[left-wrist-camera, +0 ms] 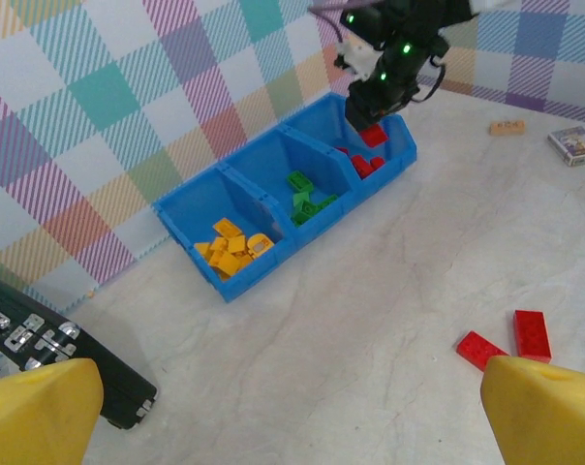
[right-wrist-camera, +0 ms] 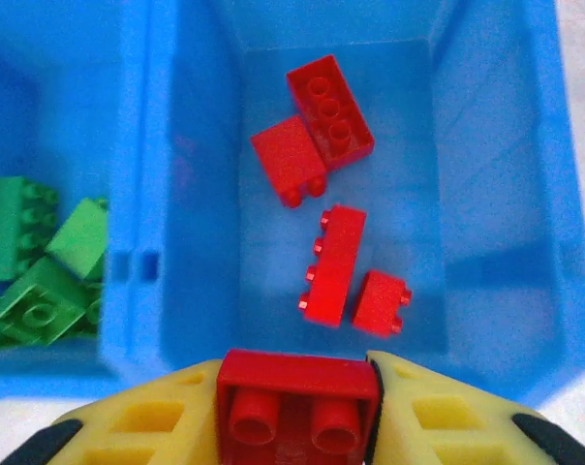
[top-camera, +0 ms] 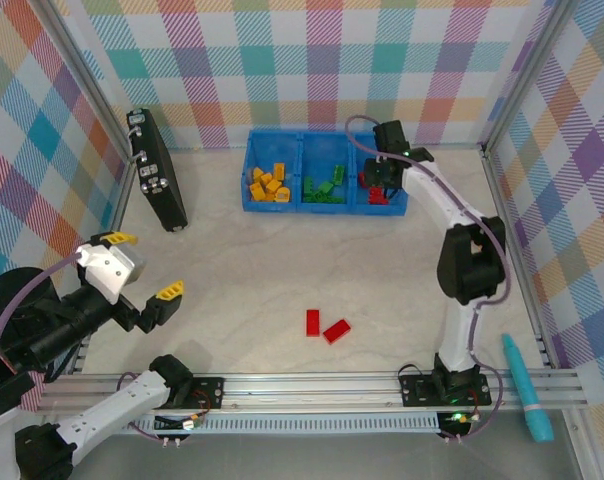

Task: Sort the legos into containers by color
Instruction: Place the lego in the container, then pick up the lego from the bottom-center of the table.

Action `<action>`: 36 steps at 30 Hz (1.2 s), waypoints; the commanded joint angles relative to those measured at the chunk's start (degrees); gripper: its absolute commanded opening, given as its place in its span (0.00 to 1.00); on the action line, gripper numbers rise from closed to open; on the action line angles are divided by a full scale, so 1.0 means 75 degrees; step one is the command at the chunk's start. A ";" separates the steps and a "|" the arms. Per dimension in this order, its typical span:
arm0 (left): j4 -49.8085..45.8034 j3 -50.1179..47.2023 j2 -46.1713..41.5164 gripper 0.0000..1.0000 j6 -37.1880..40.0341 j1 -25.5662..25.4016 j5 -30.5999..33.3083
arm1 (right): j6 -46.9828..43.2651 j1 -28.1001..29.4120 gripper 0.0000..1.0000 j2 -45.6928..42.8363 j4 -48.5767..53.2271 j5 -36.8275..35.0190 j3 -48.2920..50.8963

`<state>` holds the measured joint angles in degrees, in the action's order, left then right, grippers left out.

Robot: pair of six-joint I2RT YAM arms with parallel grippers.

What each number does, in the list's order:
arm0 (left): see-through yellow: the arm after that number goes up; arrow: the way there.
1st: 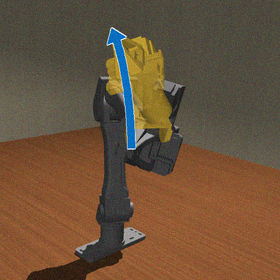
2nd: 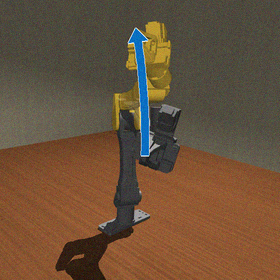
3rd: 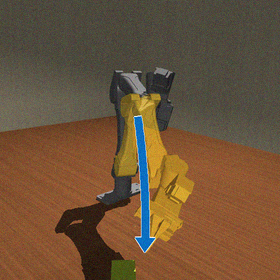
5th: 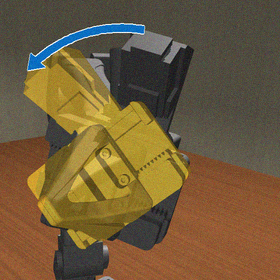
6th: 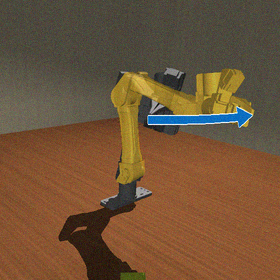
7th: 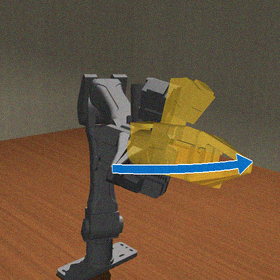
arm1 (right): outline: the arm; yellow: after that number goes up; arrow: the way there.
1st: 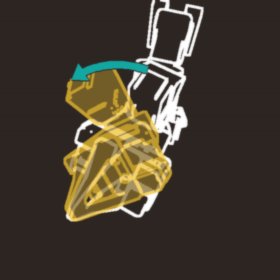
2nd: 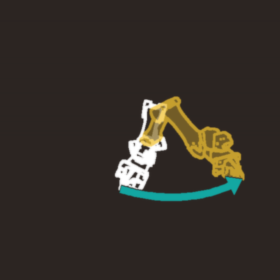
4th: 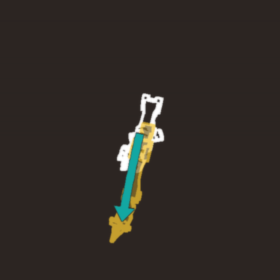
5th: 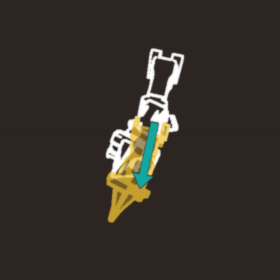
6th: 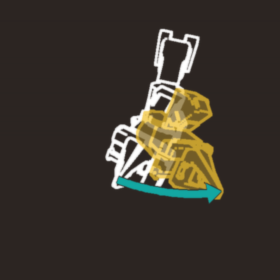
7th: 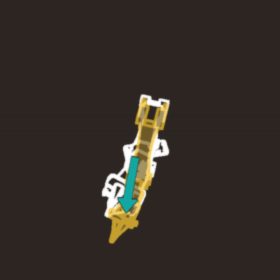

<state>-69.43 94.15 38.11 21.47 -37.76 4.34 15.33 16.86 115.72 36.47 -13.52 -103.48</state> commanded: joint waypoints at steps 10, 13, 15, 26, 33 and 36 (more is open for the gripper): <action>-0.0469 0.0443 0.0234 1.00 -0.0237 -0.0063 0.0266 | -0.0496 -0.0142 0.37 0.2185 0.0558 -0.0658 -0.2540; -0.0503 0.0454 0.0239 1.00 -0.0249 -0.0063 0.0195 | -0.0578 -0.0140 0.44 0.2548 0.0868 -0.0691 -0.3197; -0.0506 0.0466 0.0234 1.00 -0.0248 -0.0063 0.0062 | -0.0646 -0.0147 0.48 0.2629 0.0983 -0.0737 -0.3423; -0.0348 0.0595 0.0315 1.00 -0.0344 -0.0063 -0.0212 | -0.0596 -0.0163 0.56 0.1202 0.1053 -0.0368 -0.2593; -0.0229 0.0572 0.0310 1.00 -0.0156 -0.0062 -0.0403 | -0.1022 -0.0104 0.64 -0.1323 0.0517 0.0903 -0.0398; -0.0173 0.0496 0.0283 1.00 -0.0133 -0.0063 -0.0381 | -0.1207 -0.0078 0.68 -0.2889 0.0108 0.1880 0.1361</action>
<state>-71.88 97.67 39.64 19.88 -37.76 2.42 8.54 16.10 101.97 39.79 -7.81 -100.86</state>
